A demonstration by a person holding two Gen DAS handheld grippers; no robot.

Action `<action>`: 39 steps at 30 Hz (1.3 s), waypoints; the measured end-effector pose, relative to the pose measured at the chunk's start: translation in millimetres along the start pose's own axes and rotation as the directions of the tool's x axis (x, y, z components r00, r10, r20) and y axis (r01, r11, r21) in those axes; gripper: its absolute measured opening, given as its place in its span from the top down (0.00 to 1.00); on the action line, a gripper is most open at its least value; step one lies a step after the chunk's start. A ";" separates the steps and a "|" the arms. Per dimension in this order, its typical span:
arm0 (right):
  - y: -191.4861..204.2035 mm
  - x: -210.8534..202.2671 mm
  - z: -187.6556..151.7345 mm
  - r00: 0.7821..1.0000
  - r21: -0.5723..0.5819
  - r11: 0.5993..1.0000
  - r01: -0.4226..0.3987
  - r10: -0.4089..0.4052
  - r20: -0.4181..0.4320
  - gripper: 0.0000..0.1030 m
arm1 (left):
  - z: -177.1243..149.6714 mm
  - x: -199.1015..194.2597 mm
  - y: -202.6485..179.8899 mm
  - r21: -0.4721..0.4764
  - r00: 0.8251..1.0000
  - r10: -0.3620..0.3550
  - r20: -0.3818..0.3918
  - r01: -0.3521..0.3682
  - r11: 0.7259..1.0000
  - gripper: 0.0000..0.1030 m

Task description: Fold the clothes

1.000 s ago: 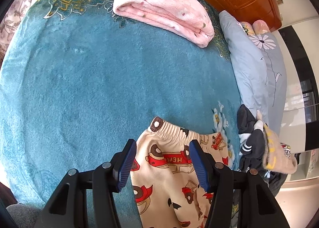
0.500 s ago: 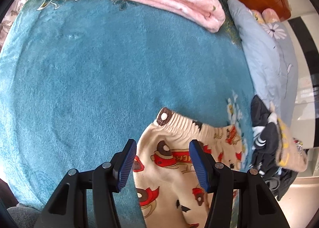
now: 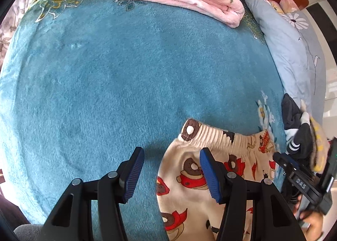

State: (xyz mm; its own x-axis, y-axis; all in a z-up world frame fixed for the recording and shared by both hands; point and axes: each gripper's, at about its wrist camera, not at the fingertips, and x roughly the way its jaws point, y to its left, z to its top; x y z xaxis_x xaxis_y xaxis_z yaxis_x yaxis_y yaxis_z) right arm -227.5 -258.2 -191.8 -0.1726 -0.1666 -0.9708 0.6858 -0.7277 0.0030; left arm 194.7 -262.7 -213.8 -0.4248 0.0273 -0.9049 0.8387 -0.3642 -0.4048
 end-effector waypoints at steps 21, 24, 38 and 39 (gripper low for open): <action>17.4 23.4 23.7 0.993 -0.196 0.978 0.066 -0.083 -0.081 0.99 | 4.0 4.2 -15.6 0.092 0.994 -0.111 -0.005 0.111 0.990 0.94; 15.9 11.0 41.1 0.993 -0.182 0.977 0.111 -0.117 -0.023 0.99 | 5.0 -3.7 -12.5 0.084 0.990 -0.138 0.032 0.135 0.987 0.94; 37.7 36.4 88.0 0.966 -0.145 0.956 0.255 -0.258 -0.001 0.93 | 17.0 -2.0 17.4 -0.068 0.992 -0.109 0.069 0.114 0.991 0.96; 36.6 32.7 86.9 0.966 -0.146 0.955 0.258 -0.260 0.006 0.79 | 16.8 -2.6 16.6 -0.065 0.991 -0.111 0.069 0.115 0.991 0.97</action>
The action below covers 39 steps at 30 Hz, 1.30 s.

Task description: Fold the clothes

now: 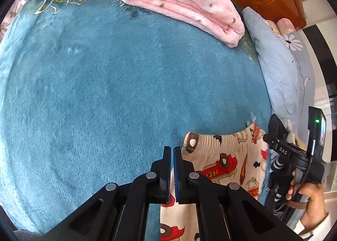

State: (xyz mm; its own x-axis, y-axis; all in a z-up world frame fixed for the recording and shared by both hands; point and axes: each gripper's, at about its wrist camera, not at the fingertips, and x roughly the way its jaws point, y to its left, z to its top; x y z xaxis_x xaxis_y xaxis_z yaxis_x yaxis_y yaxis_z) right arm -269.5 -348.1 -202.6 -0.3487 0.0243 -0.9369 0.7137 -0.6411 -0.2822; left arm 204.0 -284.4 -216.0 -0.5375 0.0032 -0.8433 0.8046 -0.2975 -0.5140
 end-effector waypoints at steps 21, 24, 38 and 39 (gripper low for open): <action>-225.4 -105.3 -523.6 0.990 0.903 0.423 0.081 0.074 -0.123 0.56 | -39.5 -12.8 -69.0 0.283 0.988 -0.125 -0.090 0.146 0.948 0.54; -235.1 -112.0 -612.9 0.985 0.970 0.207 0.127 0.091 -0.148 0.51 | -38.8 -11.7 -67.0 0.260 0.990 -0.108 -0.094 0.129 0.957 0.54; -212.5 -93.3 -688.3 0.987 0.997 -0.057 0.055 0.156 -0.046 0.75 | -36.7 -25.9 -55.0 0.200 0.995 -0.083 -0.047 0.091 0.976 0.53; -211.5 -94.9 -683.8 0.987 0.998 -0.045 0.042 0.159 -0.035 0.89 | -36.6 -26.1 -54.7 0.200 0.996 -0.082 -0.045 0.089 0.976 0.53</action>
State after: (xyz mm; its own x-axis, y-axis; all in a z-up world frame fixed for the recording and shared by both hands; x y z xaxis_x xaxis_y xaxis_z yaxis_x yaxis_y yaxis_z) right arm 28.1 309.7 -195.0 -0.2098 -0.0513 -0.9764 -0.6531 -0.7358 0.1790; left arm 183.2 -233.3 -171.7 -0.5896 0.0708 -0.8046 0.6865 -0.4809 -0.5454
